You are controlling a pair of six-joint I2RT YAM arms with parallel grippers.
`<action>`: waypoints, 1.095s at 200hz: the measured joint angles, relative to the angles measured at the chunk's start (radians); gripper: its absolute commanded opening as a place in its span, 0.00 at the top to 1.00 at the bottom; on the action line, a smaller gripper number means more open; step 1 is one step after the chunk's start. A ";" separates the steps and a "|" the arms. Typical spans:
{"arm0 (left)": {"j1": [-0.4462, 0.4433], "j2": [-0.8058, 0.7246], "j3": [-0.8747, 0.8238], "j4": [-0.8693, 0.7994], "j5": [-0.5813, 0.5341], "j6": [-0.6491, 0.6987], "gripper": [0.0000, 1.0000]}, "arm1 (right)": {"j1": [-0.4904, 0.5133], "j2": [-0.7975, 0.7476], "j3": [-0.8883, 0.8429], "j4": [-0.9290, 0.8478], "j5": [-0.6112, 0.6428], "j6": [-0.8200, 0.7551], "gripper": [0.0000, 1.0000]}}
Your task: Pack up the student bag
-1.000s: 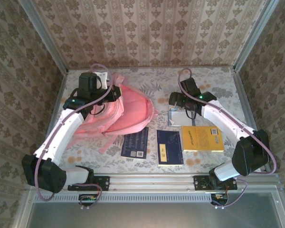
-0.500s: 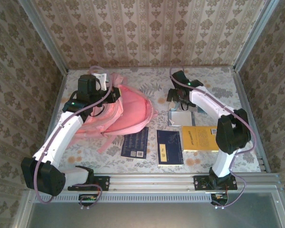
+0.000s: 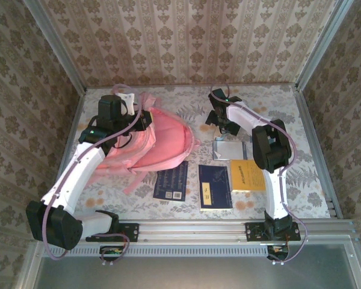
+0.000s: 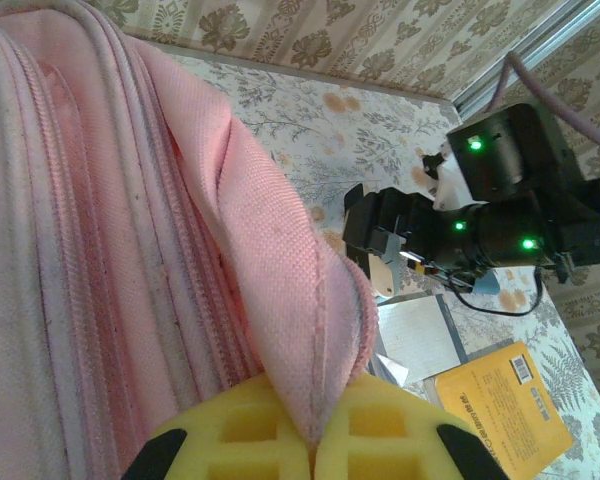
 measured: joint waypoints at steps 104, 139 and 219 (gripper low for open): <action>0.000 0.000 0.000 0.000 0.000 0.000 1.00 | 0.000 0.064 0.012 0.012 -0.039 -0.019 0.38; 0.000 0.000 0.000 0.000 0.000 0.000 1.00 | 0.005 0.046 -0.016 0.028 -0.036 -0.036 0.42; 0.000 0.000 0.006 -0.013 -0.006 0.008 1.00 | 0.062 -0.135 -0.100 0.030 0.033 -0.119 0.46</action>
